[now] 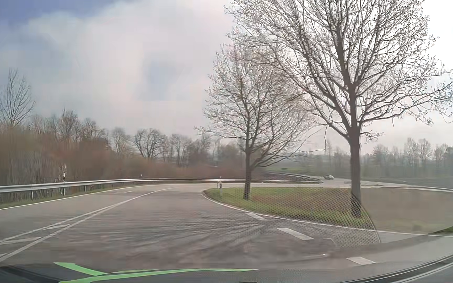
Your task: Follow the waypoints while adhering to traffic rules and regulations
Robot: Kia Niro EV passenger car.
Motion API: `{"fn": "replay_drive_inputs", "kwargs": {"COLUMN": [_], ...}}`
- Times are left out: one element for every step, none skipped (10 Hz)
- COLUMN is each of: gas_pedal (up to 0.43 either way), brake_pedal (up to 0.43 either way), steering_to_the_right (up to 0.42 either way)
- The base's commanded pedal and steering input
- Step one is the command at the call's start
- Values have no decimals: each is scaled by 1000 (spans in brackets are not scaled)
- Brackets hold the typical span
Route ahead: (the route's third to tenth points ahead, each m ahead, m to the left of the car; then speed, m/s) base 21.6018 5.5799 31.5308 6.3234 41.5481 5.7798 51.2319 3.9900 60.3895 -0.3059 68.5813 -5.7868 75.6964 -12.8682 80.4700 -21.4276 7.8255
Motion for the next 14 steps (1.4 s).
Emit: {"fn": "replay_drive_inputs", "kwargs": {"gas_pedal": [287, 287, 287, 287, 287, 287, 299, 299, 299, 299, 299, 299, 299, 299], "brake_pedal": [0, 0, 0, 0, 0, 0, 0, 0, 0, 0, 0, 0, 0, 0], "steering_to_the_right": [-198, -153, -114, -77, -48, -29, -15, -7, -1, 2, 5, 6, 6, 6]}}
